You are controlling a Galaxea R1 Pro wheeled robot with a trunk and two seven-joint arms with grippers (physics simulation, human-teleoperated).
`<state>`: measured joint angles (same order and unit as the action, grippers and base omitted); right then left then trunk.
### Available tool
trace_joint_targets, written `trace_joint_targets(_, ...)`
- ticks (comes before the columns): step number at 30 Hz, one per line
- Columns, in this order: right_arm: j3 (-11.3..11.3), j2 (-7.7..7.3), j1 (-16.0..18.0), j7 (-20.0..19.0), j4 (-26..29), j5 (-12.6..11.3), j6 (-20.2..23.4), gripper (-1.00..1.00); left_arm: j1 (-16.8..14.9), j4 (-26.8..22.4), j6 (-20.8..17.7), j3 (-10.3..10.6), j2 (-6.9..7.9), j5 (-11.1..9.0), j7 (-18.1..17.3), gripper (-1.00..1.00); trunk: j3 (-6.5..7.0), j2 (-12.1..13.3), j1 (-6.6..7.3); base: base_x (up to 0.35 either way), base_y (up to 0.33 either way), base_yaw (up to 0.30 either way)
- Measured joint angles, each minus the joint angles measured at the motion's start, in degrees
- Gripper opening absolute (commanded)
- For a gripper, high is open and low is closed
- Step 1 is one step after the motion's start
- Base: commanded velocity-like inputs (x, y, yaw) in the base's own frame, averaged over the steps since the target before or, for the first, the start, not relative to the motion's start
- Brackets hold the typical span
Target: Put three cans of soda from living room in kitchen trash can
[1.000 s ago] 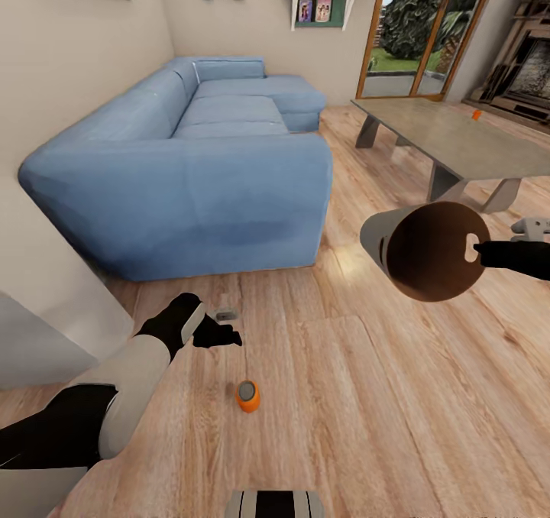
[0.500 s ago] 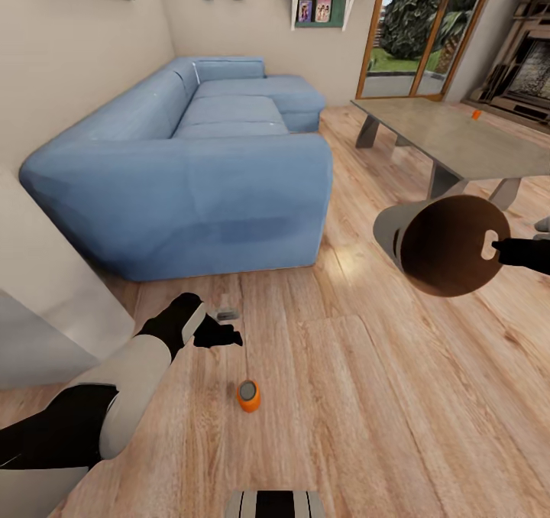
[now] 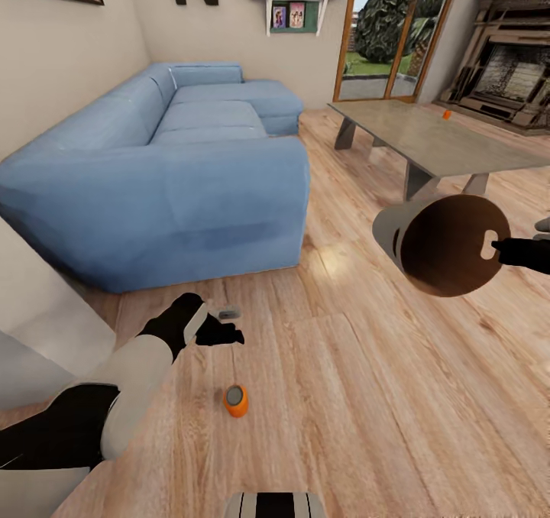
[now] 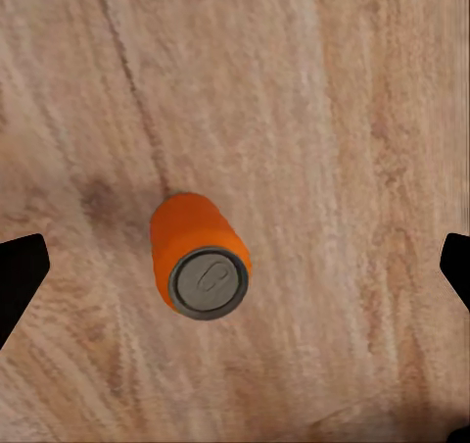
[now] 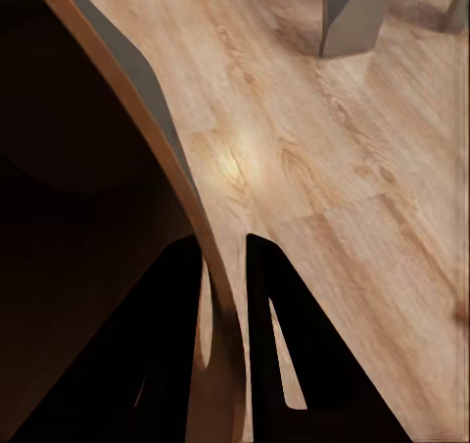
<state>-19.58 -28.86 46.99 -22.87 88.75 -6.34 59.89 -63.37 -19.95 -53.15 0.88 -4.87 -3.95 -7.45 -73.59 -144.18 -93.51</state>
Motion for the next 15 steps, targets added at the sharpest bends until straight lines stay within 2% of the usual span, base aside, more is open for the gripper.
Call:
trace_joint_targets(8, 0.0, 0.09, -0.1, -0.1, 0.0, -0.1, 0.0, -1.0, 0.0, 0.0, 0.1, 0.0, -0.03, 0.0, 0.0, 1.0, 0.42, 0.0, 0.0, 0.0, 0.0, -0.221)
trace_joint_targets(11, 0.0, 0.11, -0.1, -0.1, 0.0, 0.2, 0.0, -1.0, 0.0, -0.4, 0.0, -0.1, 0.4, -0.2, -0.2, 1.0, 0.57, 0.0, 0.0, 0.0, 0.0, -0.222)
trace_joint_targets(14, 0.0, 0.12, -0.1, -0.1, 0.0, 0.1, 0.0, -1.0, 0.0, -0.3, -0.1, -0.2, 0.92, -0.2, -2.4, 1.0, 0.73, 0.0, 0.0, 0.0, 0.0, -0.222)
trace_joint_targets(15, 0.0, 0.12, -0.1, -0.1, 0.0, 0.1, 0.0, -1.0, 0.0, -0.2, -0.2, -0.2, 1.92, 0.1, -4.7, 1.0, 0.79, 0.0, 0.0, 0.0, 0.0, -0.222)
